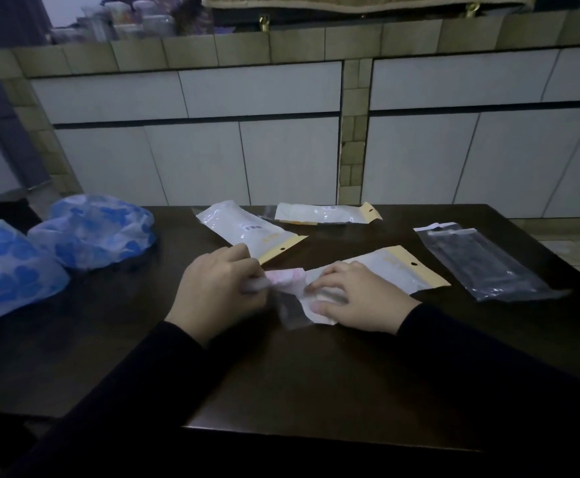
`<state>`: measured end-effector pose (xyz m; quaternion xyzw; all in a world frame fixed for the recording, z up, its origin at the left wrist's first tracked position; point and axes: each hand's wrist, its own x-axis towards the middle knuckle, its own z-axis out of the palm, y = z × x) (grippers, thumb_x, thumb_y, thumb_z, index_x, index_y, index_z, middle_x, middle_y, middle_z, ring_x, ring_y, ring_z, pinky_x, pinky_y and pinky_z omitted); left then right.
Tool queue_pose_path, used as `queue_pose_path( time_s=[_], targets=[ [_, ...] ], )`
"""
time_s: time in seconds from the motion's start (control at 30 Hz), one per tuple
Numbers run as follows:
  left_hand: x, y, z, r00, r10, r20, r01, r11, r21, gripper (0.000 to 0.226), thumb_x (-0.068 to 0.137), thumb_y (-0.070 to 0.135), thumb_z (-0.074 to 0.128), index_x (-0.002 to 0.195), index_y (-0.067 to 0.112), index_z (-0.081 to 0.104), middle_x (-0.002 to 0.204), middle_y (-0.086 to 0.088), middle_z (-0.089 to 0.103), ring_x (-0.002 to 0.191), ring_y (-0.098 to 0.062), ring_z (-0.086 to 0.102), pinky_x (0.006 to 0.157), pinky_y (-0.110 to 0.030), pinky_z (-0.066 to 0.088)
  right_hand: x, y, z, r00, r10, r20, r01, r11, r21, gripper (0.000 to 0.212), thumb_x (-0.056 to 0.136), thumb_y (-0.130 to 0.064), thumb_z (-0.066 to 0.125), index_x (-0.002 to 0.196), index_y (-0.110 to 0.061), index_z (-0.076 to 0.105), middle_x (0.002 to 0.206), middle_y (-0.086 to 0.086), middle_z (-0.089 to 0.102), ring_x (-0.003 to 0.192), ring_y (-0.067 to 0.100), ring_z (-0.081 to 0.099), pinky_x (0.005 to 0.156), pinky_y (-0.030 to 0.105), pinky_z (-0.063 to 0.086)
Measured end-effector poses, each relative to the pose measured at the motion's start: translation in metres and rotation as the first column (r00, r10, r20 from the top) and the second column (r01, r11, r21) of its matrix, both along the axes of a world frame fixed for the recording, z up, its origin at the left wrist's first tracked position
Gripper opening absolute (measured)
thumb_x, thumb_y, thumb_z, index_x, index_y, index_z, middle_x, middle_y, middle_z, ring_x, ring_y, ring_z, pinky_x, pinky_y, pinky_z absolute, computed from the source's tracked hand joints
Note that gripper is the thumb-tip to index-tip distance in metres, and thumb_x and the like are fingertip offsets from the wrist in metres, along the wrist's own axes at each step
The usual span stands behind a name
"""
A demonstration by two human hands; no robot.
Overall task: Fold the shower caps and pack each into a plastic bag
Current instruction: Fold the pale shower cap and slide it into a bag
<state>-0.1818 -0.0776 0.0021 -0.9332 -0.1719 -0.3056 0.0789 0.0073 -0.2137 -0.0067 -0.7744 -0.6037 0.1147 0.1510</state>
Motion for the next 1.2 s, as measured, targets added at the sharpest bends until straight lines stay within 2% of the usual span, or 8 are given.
queue_pose_path(
  time_s=[0.17,0.3,0.37,0.47,0.67,0.9,1.1,1.2],
  targets=[
    [-0.008,0.013,-0.002,0.992,-0.056,-0.117,0.058,0.998,0.014,0.014,0.064,0.031,0.080,0.069,0.025,0.068,0.073,0.011,0.052,0.059,-0.008,0.045,0.051,-0.018,0.032,-0.005,0.008,-0.005,0.994,-0.099,-0.035,0.102,0.991,0.084,0.045,0.095,-0.050,0.046,0.137,-0.033,0.050,0.140,-0.009,0.043,0.127,0.011,0.039,0.102,0.028,0.036],
    [-0.010,0.021,-0.004,0.991,-0.056,-0.124,0.054,0.998,-0.015,0.016,0.061,0.027,0.082,0.067,0.023,0.069,0.070,0.010,0.049,0.058,-0.014,0.047,0.048,-0.029,0.038,0.004,0.007,-0.003,0.996,-0.083,0.040,0.081,0.996,0.045,0.044,0.095,-0.047,0.049,0.137,-0.035,0.049,0.140,-0.012,0.044,0.126,0.009,0.039,0.101,0.027,0.037],
    [-0.009,0.022,-0.005,0.991,-0.059,-0.124,0.056,0.998,-0.028,0.016,0.062,0.026,0.082,0.064,0.022,0.066,0.068,0.012,0.041,0.057,-0.012,0.041,0.048,-0.029,0.038,0.004,0.007,-0.008,0.991,-0.118,0.055,0.114,0.990,0.079,0.043,0.091,-0.050,0.054,0.132,-0.036,0.056,0.128,-0.014,0.050,0.117,0.006,0.041,0.097,0.025,0.039],
    [-0.007,0.023,-0.003,0.991,-0.079,-0.107,0.075,0.997,-0.036,0.019,0.060,0.025,0.083,0.061,0.022,0.064,0.069,0.014,0.034,0.057,-0.009,0.035,0.049,-0.025,0.032,0.004,0.008,-0.014,0.980,-0.183,-0.078,0.194,0.967,0.167,0.034,0.086,-0.047,0.065,0.116,-0.032,0.069,0.107,-0.013,0.055,0.101,0.006,0.050,0.087,0.024,0.045],
    [0.003,0.023,-0.001,0.992,-0.065,-0.108,0.065,0.998,-0.005,0.017,0.058,0.024,0.085,0.064,0.021,0.069,0.067,0.004,0.053,0.054,-0.017,0.049,0.044,-0.031,0.041,0.005,0.009,-0.017,0.970,-0.183,-0.160,0.220,0.938,0.266,0.024,0.085,-0.043,0.067,0.101,-0.028,0.075,0.087,-0.012,0.054,0.083,0.006,0.053,0.073,0.022,0.046],
    [0.025,0.015,-0.001,0.989,-0.132,-0.065,0.137,0.988,0.076,0.022,0.056,0.023,0.086,0.058,0.016,0.065,0.065,-0.001,0.052,0.052,-0.020,0.047,0.049,-0.026,0.027,0.006,0.003,-0.015,0.967,-0.143,-0.210,0.215,0.904,0.371,0.022,0.087,-0.040,0.065,0.102,-0.028,0.074,0.086,-0.009,0.055,0.081,0.007,0.052,0.066,0.016,0.041],
    [0.028,0.027,-0.008,0.979,-0.196,-0.056,0.184,0.967,-0.176,0.037,0.073,0.055,0.061,0.088,0.026,0.078,0.084,0.005,0.059,0.078,-0.017,0.053,0.069,-0.030,0.036,0.004,0.004,-0.018,0.977,-0.192,-0.089,0.212,0.912,0.352,0.026,0.087,-0.046,0.062,0.104,-0.029,0.074,0.088,-0.014,0.053,0.086,0.006,0.051,0.074,0.022,0.048],
    [0.018,0.031,-0.006,0.979,-0.171,-0.113,0.117,0.920,-0.375,0.025,0.080,0.046,0.069,0.104,0.039,0.073,0.101,0.018,0.056,0.105,-0.008,0.049,0.089,-0.034,0.032,0.003,0.005,-0.019,0.976,-0.212,-0.048,0.215,0.913,0.346,0.027,0.088,-0.047,0.061,0.105,-0.030,0.073,0.092,-0.014,0.053,0.088,0.006,0.050,0.075,0.021,0.046]
  ],
)
